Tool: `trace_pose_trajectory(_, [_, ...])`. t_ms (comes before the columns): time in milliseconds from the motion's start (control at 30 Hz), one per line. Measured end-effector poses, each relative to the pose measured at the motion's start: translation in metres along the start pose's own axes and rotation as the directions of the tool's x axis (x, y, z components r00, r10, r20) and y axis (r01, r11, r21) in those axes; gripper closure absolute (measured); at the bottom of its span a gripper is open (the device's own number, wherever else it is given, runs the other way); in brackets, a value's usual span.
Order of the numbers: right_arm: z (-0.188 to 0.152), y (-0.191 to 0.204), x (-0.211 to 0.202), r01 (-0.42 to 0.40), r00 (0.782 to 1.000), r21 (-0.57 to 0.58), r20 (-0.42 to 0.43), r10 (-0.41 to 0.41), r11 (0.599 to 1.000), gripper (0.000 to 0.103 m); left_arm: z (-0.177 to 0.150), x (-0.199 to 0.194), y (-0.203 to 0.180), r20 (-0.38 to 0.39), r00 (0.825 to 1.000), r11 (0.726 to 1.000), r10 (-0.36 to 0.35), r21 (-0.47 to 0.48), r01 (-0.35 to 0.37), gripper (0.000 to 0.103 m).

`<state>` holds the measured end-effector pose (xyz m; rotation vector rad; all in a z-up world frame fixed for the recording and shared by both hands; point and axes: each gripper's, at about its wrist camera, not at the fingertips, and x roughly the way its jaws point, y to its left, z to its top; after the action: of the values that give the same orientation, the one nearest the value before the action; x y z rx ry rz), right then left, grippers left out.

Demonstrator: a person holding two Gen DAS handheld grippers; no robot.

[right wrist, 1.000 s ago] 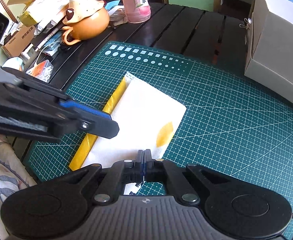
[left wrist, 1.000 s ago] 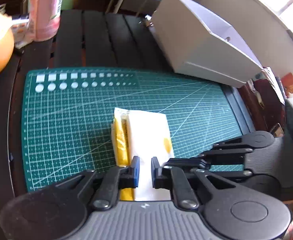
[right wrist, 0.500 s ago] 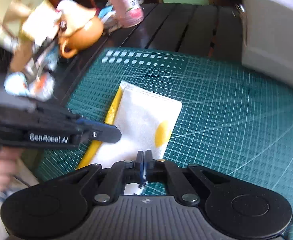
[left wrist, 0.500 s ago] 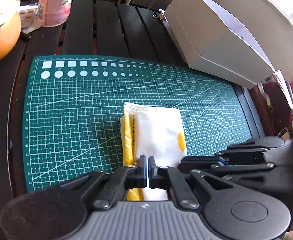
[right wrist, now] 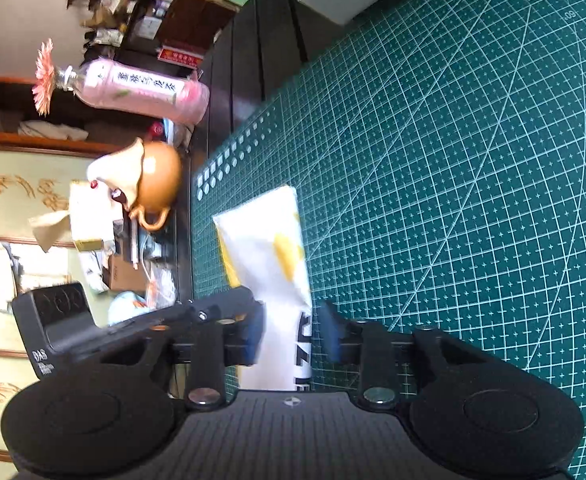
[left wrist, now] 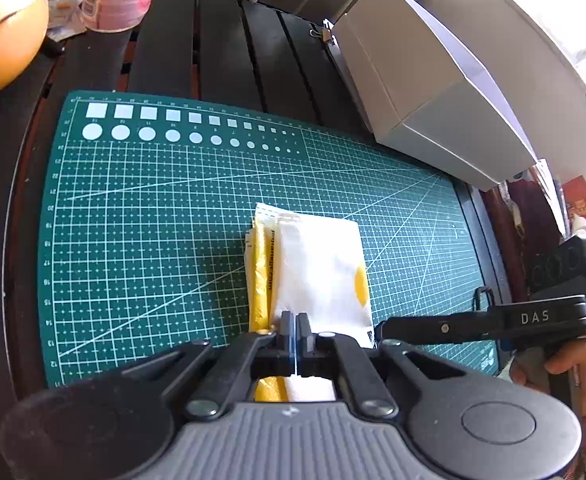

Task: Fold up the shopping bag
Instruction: 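Press the narrow folded strip flat with both tools, then open the right tool, then lift the folded strip upright off the mat with the left tool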

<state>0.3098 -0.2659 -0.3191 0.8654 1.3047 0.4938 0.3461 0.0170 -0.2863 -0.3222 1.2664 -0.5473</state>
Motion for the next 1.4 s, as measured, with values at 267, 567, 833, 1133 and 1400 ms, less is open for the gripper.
trace_pose_trajectory(267, [-0.004,0.003,0.022,-0.08,0.996,0.016,-0.036,0.08,0.997,0.073,0.0,-0.001,0.001,0.002,1.0,1.0,-0.009,-0.001,0.009,0.101])
trace_pose_trajectory(567, [0.0,0.023,0.041,-0.026,0.999,-0.108,0.024,0.029,0.994,0.092,0.0,-0.005,0.011,0.008,0.999,0.999,-0.047,-0.021,0.047,0.101])
trace_pose_trajectory(833, [0.002,0.027,0.027,-0.092,0.993,-0.112,0.068,0.1,0.989,0.096,-0.004,-0.048,0.033,0.133,0.975,0.983,-0.18,-0.022,0.185,0.067])
trace_pose_trajectory(1133, [0.018,0.04,-0.023,-0.46,0.871,-0.162,0.111,0.48,0.873,0.096,-0.011,-0.132,0.066,0.323,0.719,0.776,-0.615,0.086,0.625,0.028])
trace_pose_trajectory(1400, [0.024,0.059,-0.018,-0.655,0.746,-0.15,0.029,0.666,0.74,0.095,-0.017,-0.134,0.044,0.256,0.66,0.708,-0.706,0.213,0.674,0.023])
